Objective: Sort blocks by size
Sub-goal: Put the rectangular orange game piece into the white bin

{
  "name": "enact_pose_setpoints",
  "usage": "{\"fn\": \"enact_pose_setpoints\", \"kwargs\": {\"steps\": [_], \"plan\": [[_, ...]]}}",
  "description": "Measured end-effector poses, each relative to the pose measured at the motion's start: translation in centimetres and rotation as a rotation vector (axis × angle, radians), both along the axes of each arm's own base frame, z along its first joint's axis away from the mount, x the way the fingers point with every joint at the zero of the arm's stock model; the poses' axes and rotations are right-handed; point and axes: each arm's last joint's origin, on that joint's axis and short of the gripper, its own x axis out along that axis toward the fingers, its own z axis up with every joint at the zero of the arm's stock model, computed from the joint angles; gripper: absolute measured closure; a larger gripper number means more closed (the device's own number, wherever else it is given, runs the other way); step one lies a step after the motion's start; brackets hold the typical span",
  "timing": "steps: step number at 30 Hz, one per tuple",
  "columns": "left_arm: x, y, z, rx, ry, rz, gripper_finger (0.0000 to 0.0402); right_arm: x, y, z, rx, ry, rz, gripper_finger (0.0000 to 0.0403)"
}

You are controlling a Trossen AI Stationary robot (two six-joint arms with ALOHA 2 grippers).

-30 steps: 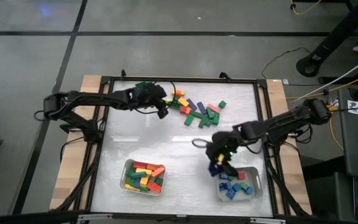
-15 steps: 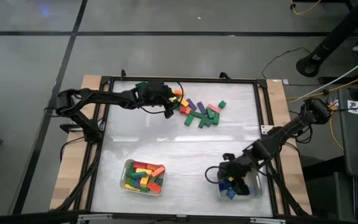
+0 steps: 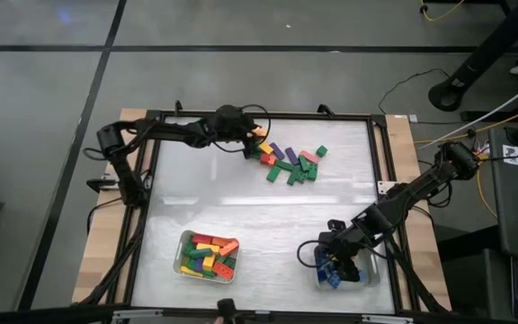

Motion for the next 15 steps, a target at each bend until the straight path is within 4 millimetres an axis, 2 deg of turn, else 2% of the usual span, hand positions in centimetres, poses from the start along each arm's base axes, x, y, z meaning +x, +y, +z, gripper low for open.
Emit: {"fn": "enact_pose_setpoints", "kwargs": {"steps": [10, 15], "plan": [[0.3, 2.6, 3.2, 0.021, 0.209, -0.079, 0.0233, 0.0, 0.0, 0.0, -0.013, -0.009, 0.022, 0.0155], [0.3, 3.6, 2.7, -0.005, 0.286, -0.084, 0.0233, 0.0, 0.0, 0.0, -0.021, -0.020, 0.043, 0.0155]]}}
